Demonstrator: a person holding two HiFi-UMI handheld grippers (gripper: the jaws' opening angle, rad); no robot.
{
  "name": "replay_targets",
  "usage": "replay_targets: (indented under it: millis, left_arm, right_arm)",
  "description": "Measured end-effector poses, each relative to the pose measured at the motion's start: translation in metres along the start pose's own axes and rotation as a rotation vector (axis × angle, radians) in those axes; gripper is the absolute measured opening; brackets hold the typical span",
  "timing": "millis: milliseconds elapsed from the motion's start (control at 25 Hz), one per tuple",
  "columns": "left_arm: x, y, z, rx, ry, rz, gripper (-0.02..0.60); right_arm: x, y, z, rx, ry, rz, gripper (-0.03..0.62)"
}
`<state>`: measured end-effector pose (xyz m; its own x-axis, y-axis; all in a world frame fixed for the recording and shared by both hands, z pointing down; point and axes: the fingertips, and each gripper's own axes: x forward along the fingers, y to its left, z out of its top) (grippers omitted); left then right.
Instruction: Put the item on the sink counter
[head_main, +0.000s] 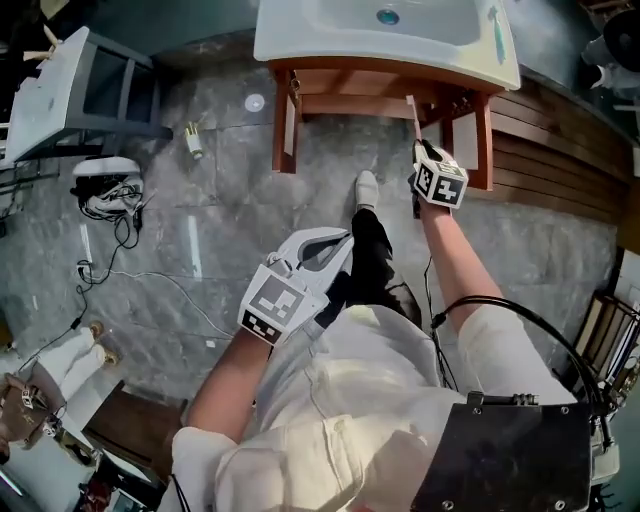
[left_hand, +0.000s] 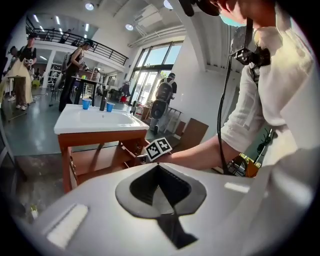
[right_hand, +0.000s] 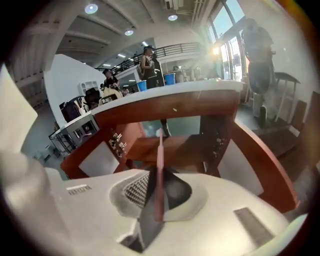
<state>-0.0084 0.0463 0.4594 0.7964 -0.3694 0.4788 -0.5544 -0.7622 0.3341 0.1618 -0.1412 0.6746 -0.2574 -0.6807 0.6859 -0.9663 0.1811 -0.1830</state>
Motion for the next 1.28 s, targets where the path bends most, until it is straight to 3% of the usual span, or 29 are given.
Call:
replay_targets:
  millis: [240,440,880,1280]
  left_arm:
    - [0.076,0.013,-0.010,0.026,-0.001,-0.105,0.005]
    - [0.124,0.036,-0.008,0.038,-0.002,-0.146,0.005]
    - [0.182,0.098,-0.029,0.006,-0.014,-0.137,0.005]
    - [0.192,0.121,-0.043,-0.079,0.006,-0.111,0.006]
  right_arm:
    - [0.072,-0.046,-0.013,0.038,-0.009,-0.047,0.043]
    - [0.129,-0.082,-0.015,0.067,-0.024,-0.084,0.043]
    - [0.244,-0.119,-0.006,0.067,-0.068,-0.096,0.044]
    - [0.294,-0.131,-0.013,0.037,-0.022,-0.116,0.044]
